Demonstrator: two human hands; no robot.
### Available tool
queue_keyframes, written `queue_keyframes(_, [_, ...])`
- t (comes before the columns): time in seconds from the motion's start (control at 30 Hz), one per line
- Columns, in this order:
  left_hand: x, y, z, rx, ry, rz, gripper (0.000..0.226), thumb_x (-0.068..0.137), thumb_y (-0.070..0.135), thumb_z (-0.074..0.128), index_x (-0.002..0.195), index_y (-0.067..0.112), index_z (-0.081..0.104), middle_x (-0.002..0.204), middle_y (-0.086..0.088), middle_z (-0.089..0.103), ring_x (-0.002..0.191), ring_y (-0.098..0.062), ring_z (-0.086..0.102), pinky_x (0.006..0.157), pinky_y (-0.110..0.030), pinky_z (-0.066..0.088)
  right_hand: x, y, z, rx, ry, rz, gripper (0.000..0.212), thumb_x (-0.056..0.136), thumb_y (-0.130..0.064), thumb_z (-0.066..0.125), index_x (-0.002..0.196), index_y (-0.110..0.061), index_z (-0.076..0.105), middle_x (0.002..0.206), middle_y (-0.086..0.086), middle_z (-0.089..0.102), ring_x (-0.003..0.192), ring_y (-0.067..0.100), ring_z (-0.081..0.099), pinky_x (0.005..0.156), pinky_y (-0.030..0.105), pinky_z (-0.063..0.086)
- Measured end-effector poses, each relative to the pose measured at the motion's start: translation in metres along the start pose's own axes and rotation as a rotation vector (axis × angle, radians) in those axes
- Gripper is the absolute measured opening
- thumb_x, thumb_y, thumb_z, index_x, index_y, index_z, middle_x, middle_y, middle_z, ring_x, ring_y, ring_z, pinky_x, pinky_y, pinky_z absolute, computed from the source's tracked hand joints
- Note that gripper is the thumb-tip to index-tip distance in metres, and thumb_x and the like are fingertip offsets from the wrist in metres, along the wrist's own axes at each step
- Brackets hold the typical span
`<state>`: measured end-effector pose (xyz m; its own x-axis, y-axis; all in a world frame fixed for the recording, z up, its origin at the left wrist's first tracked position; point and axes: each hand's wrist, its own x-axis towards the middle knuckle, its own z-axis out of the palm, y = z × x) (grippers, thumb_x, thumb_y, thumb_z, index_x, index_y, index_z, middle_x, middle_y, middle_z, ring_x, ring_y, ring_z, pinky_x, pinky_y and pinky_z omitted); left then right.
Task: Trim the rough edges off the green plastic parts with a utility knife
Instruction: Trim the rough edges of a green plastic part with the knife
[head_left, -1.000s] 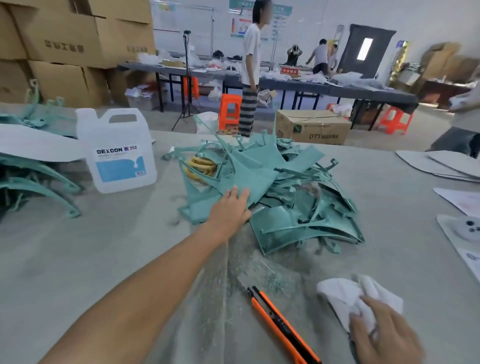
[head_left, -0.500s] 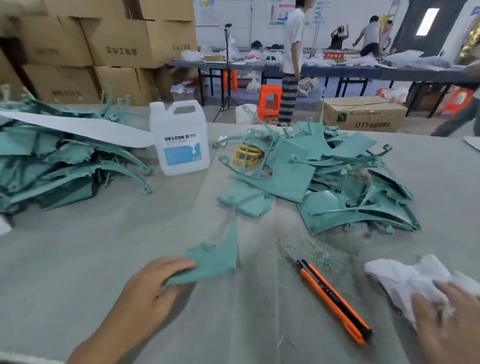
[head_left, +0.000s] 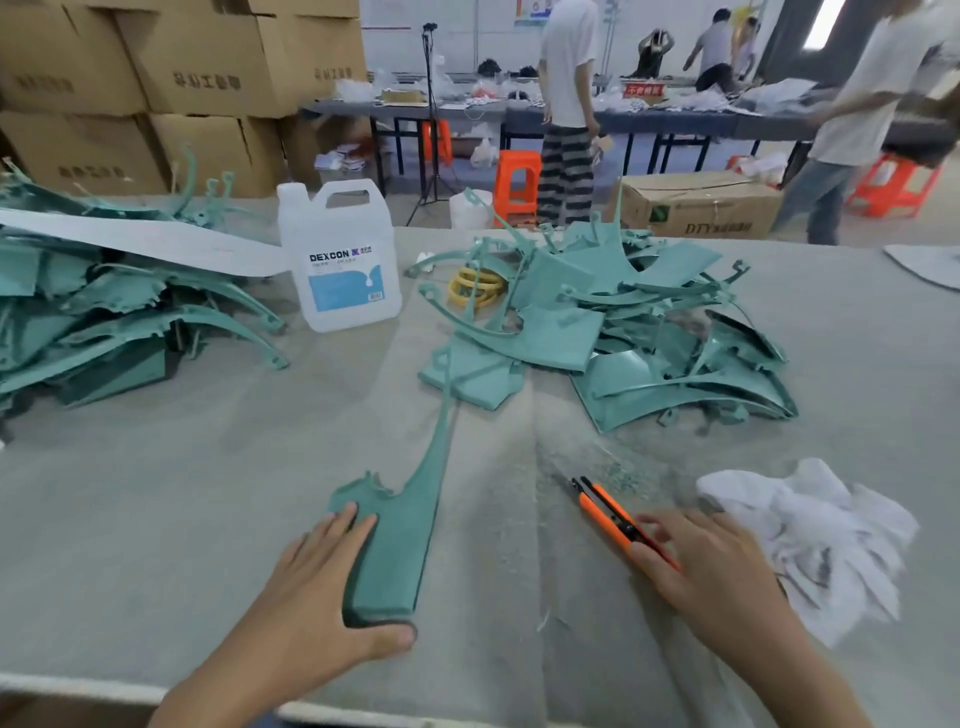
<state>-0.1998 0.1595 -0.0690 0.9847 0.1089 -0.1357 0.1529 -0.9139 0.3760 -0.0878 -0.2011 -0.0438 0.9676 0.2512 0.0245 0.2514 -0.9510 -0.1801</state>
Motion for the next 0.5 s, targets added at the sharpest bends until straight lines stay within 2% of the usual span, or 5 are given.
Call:
queue_keyframes(0.17, [0.001,-0.013,-0.006,-0.049,0.179,0.014,0.092,0.074,0.085,0.042,0.154,0.039,0.032,0.16,0.018,0.025,0.148,-0.005,0.027,0.118,-0.02,0.019,-0.007,-0.01,0.002,-0.003,0.017,0.033,0.036,0.097,-0.052,0.053,0.13,-0.04,0.057,0.113,-0.009,0.063,0.104,0.021,0.054,0.088,0.033,0.036])
queue_keyframes(0.27, [0.006,-0.017,-0.012,-0.194,0.525,-0.034,0.06,0.095,0.07,0.035,0.126,0.027,0.063,0.106,-0.006,0.075,0.099,-0.034,0.07,0.073,-0.037,0.048,-0.014,-0.014,0.003,0.189,0.043,0.059,0.033,0.1,-0.04,0.055,0.133,-0.035,0.057,0.107,-0.005,0.052,0.104,0.025,0.057,0.079,0.033,0.034])
queue_keyframes(0.33, [0.012,-0.02,-0.017,-0.248,0.701,-0.102,0.052,0.099,0.063,0.039,0.106,0.017,0.062,0.072,-0.015,0.068,0.071,-0.044,0.066,0.059,-0.038,0.039,-0.02,-0.016,0.003,0.322,0.062,0.079,0.033,0.1,-0.037,0.056,0.133,-0.034,0.058,0.106,-0.005,0.045,0.102,0.027,0.061,0.079,0.035,0.04])
queue_keyframes(0.43, [0.016,-0.017,-0.024,-0.426,0.737,-0.231,0.029,0.093,0.051,0.058,0.096,0.023,0.063,0.074,0.002,0.068,0.078,-0.036,0.066,0.064,-0.037,0.044,-0.028,-0.016,0.0,0.373,0.065,0.093,0.031,0.099,-0.038,0.057,0.13,-0.035,0.059,0.111,-0.004,0.045,0.102,0.027,0.06,0.084,0.039,0.044])
queue_keyframes(0.5, [0.015,-0.011,-0.027,-0.589,0.685,-0.227,0.034,0.088,0.058,0.062,0.082,0.025,0.065,0.076,0.015,0.069,0.08,-0.023,0.069,0.066,-0.036,0.049,-0.032,-0.014,-0.003,0.397,0.056,0.064,0.025,0.098,-0.036,0.058,0.122,-0.04,0.06,0.113,-0.005,0.05,0.102,0.021,0.058,0.084,0.036,0.042])
